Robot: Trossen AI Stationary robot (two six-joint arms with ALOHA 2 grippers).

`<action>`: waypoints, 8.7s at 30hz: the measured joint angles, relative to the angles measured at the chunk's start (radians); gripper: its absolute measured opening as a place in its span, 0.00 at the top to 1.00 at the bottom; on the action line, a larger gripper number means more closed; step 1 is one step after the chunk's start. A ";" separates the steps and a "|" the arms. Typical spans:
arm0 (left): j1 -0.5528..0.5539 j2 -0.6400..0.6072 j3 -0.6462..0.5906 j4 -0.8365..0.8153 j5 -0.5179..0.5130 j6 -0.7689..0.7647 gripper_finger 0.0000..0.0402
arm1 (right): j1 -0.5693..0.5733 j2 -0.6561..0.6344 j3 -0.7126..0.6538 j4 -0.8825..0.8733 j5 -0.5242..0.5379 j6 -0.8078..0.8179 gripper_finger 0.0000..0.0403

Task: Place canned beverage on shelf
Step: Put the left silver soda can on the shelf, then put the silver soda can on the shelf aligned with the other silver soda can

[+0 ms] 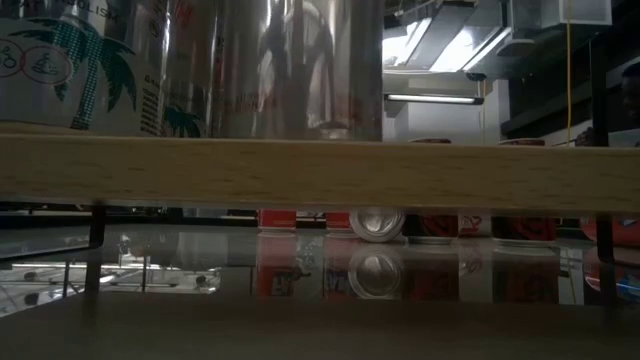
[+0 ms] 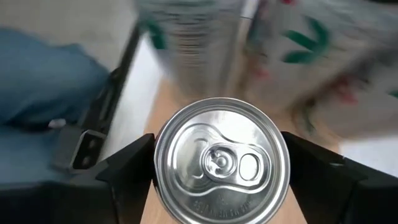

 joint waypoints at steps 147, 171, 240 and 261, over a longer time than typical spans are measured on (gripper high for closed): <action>0.000 0.000 0.001 0.011 -0.012 0.000 0.11 | -0.130 -0.400 -0.001 -0.370 0.068 -0.312 0.07; 0.001 0.000 0.001 0.011 -0.066 0.000 0.11 | -0.937 -0.895 -0.534 -0.331 -0.032 -0.560 0.07; 0.001 0.000 0.000 0.027 -0.091 0.000 0.11 | -1.307 -0.425 -0.843 -0.084 -0.255 -0.957 0.07; 0.001 0.000 0.000 0.134 -0.332 -0.054 0.11 | -1.308 -0.426 -0.884 -0.045 -0.360 -0.889 0.27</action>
